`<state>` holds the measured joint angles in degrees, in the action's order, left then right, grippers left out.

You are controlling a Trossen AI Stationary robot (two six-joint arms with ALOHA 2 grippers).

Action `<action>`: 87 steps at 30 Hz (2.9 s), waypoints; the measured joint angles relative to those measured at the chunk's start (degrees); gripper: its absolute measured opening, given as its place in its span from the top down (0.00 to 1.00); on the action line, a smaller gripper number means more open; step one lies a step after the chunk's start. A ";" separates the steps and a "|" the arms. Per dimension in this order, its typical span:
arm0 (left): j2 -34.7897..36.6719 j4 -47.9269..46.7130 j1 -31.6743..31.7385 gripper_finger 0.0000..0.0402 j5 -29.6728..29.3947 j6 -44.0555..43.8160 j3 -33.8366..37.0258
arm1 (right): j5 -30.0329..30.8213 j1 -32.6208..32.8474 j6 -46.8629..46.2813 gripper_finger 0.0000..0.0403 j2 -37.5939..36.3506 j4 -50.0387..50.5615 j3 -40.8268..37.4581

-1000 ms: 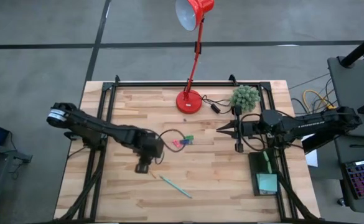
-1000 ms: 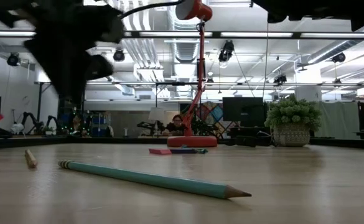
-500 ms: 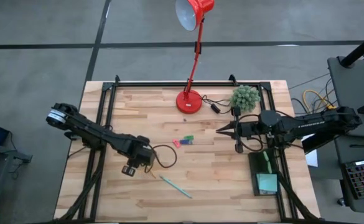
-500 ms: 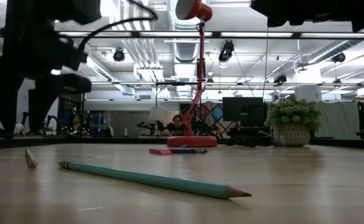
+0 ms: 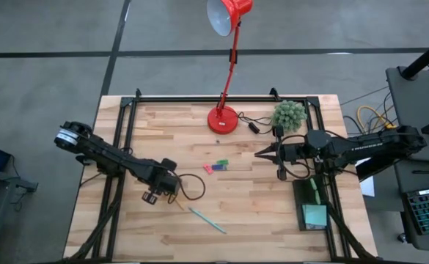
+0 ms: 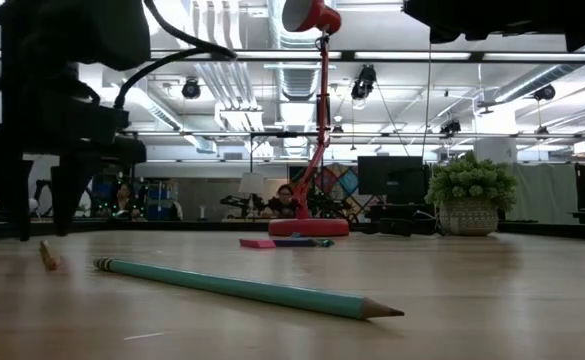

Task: Pick and place office supplies into organizer
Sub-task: Put the yellow pencil into the black desk organizer

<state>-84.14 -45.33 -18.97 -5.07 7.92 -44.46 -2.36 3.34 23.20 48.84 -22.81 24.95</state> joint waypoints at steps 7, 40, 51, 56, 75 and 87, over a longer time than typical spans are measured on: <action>-0.05 2.76 3.34 0.69 1.97 2.21 0.15 | -0.01 0.00 -0.01 0.98 0.01 0.00 0.00; -9.90 3.53 3.67 0.87 5.39 12.41 1.11 | 0.01 0.01 -0.22 0.98 0.00 0.46 0.00; -9.94 2.84 3.70 0.99 6.03 11.90 0.14 | 0.01 -0.01 -0.22 0.98 0.00 0.46 0.02; -8.73 -1.79 3.66 1.00 6.20 11.76 -3.74 | 0.03 0.01 -0.24 0.98 0.00 0.42 0.01; -0.80 -2.51 3.50 1.00 -2.76 0.04 -11.32 | 1.10 0.14 -6.07 0.98 -0.89 0.36 0.81; 5.79 30.40 2.67 1.00 -10.74 -0.72 -5.76 | 1.96 0.14 -7.95 0.78 -0.19 6.32 0.81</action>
<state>-78.35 -14.93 -16.29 -15.81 7.21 -50.22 -0.40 3.49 15.25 48.65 -16.49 25.76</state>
